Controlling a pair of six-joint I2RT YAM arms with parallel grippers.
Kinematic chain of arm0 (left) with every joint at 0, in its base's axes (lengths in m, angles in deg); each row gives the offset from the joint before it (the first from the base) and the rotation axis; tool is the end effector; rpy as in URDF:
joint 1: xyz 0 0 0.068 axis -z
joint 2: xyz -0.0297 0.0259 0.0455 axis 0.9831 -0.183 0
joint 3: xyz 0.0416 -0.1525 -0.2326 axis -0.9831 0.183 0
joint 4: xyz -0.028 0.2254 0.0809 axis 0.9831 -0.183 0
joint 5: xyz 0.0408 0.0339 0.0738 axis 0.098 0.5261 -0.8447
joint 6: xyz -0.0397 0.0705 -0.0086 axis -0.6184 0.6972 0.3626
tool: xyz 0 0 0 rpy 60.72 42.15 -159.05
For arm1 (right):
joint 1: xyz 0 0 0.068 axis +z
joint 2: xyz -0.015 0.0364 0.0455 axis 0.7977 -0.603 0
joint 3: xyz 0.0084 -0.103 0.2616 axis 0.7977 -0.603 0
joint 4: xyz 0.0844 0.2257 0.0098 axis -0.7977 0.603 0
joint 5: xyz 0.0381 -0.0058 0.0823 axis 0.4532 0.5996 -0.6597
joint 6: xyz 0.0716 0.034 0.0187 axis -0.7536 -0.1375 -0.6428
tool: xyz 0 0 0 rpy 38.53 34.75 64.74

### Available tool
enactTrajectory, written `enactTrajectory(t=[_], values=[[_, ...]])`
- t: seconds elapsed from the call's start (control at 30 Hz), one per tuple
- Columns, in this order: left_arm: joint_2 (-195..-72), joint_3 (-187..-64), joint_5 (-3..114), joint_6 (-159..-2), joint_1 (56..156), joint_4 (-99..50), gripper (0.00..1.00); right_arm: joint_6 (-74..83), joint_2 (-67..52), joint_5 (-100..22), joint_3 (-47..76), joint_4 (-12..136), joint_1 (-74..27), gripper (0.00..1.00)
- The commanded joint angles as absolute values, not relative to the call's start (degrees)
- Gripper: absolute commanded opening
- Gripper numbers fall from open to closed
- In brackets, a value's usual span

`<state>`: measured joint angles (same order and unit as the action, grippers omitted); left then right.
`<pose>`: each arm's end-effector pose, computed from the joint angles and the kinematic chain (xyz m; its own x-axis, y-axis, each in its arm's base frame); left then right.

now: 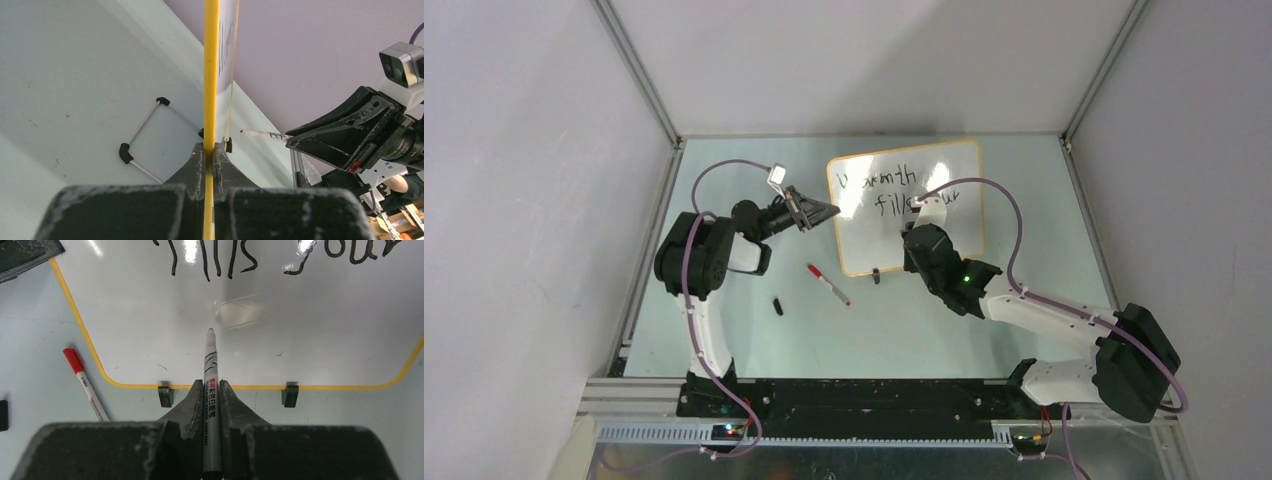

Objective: Write a sentence on the whiteboard

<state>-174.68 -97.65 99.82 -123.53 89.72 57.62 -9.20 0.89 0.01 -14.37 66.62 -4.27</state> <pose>0.3655 -0.1231 0.1918 -0.5807 -0.3996 -0.7093 0.6831 0.2348 -0.6915 0.2128 0.1863 0.2596 -0.4447 -0.0508 -0.8942 -0.2063 0.9773 0.0471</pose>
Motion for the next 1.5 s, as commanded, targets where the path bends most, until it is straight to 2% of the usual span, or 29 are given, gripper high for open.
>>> enactTrajectory(t=[0.0,0.53,1.47], values=[[-173.95,-96.88,99.31,-124.22,90.00,60.63,0.00,-8.56,-0.01,1.11,-11.47,65.26,-4.27,0.00],[-173.85,-96.65,99.01,-124.10,90.05,60.63,0.00,-9.67,-4.37,2.54,-7.79,68.57,-4.78,0.00],[-173.01,-95.72,98.52,-123.50,90.22,60.63,0.00,-10.29,-4.80,3.85,-7.70,68.51,-5.75,0.00]])
